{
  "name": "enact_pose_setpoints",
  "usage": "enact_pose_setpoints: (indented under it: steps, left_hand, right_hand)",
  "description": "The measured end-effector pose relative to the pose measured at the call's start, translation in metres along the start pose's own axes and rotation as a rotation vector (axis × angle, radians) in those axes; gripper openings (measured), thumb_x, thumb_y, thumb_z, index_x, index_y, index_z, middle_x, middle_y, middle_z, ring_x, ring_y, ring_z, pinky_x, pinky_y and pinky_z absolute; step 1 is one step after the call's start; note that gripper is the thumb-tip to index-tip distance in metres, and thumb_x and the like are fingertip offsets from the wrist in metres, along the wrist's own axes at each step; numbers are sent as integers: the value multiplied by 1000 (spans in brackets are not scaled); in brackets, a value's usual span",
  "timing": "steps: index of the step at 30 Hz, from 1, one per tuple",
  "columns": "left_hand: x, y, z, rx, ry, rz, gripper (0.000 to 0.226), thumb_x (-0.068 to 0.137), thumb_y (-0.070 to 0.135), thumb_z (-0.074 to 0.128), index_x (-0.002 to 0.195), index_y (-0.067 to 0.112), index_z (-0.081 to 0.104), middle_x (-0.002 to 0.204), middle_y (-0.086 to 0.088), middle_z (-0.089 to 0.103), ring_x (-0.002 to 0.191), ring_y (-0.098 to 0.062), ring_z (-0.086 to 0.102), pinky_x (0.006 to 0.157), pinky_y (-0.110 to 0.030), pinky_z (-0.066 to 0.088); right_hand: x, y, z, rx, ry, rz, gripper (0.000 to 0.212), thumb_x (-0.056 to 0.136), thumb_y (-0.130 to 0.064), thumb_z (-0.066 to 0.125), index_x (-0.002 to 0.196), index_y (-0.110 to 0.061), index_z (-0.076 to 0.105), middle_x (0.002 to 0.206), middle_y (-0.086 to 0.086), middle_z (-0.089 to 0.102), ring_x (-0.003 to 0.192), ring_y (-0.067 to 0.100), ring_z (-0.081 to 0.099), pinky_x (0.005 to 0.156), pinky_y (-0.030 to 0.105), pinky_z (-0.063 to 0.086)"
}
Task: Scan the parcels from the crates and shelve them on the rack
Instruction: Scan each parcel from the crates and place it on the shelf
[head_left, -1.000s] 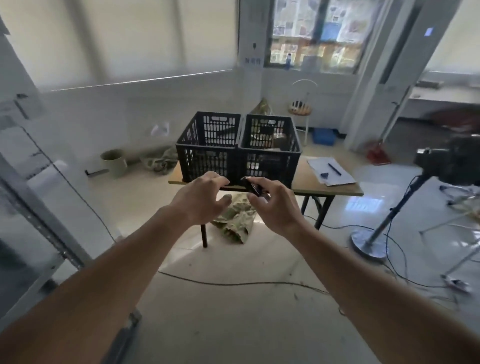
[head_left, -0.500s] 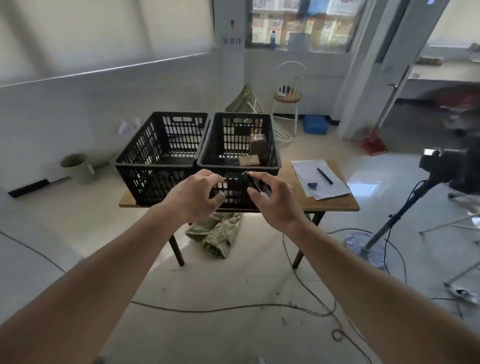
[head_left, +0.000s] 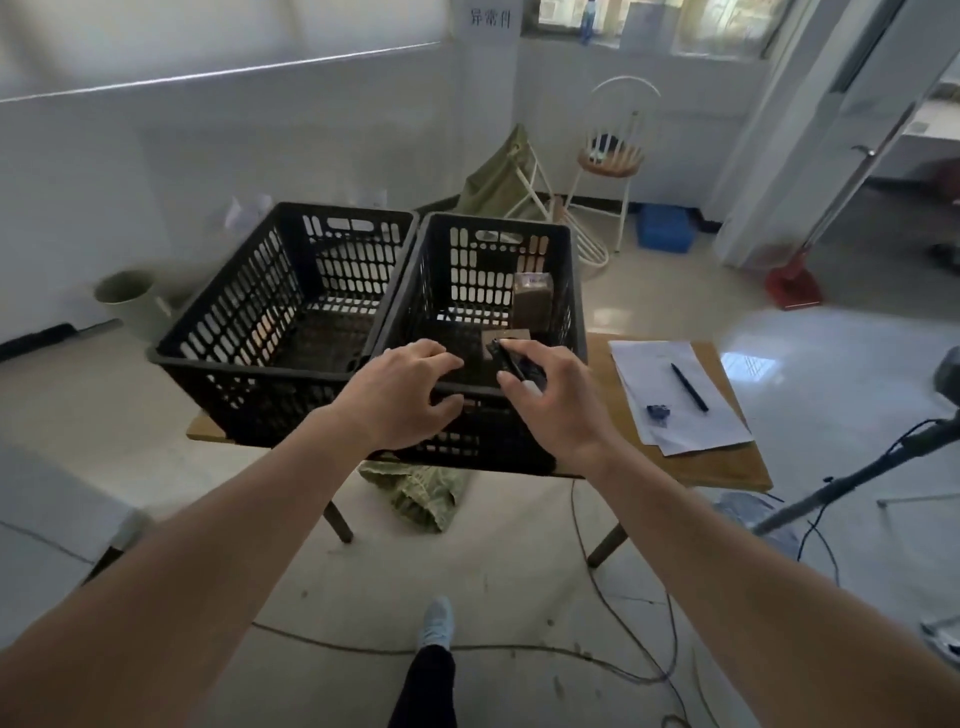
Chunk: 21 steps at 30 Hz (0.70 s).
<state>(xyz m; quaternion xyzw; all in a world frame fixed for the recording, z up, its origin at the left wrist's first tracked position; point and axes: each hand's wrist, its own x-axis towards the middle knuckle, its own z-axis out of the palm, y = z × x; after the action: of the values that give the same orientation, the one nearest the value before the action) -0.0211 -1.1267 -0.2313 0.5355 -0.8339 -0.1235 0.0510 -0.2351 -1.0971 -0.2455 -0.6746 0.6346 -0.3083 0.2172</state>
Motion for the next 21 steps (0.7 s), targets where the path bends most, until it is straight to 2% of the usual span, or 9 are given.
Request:
enact_pose_setpoints:
  steps: [6,9,12,16,19,21]
  left_hand:
    - [88,-56,22,-81,-144,2,54,104,54,54,153,33,51,157,9,46,138,-17,52,110,-39,48]
    - [124,-81,37,-118,-293,19,49,105,53,53,151,37,54,155,11,48,138,-15,51,112,-40,45]
    - [153,-98,56,-147,-447,5,44,106,50,53,148,37,58,152,11,51,136,-16,51,115,-41,44]
    - [185,-105,85,-178,-694,-32,37,108,38,52,143,33,64,150,9,56,133,-16,54,116,-39,43]
    - [201,-104,106,-142,-843,-79,41,109,31,52,149,33,57,159,8,48,143,-20,48,122,-45,36]
    - [209,-103,117,-79,-918,-67,50,108,28,53,157,33,46,170,7,32,153,-23,35,127,-49,28]
  right_hand:
    - [86,21,36,-18,-45,50,47,104,-34,68,150,-30,60,138,3,65,128,17,60,111,37,51]
    - [115,34,54,-10,-60,106,47,103,-34,68,149,-29,61,140,2,65,130,16,60,112,32,48]
    - [137,49,68,-4,-98,160,46,103,-34,69,148,-29,62,139,4,65,131,18,59,113,33,47]
    - [164,70,78,7,-131,211,46,103,-33,69,148,-29,62,135,3,65,125,18,60,108,27,47]
    - [180,88,84,24,-169,237,45,104,-34,68,149,-31,61,132,2,64,122,16,60,104,23,44]
    - [187,98,86,42,-183,256,46,104,-34,68,149,-31,61,132,2,64,123,15,60,103,21,42]
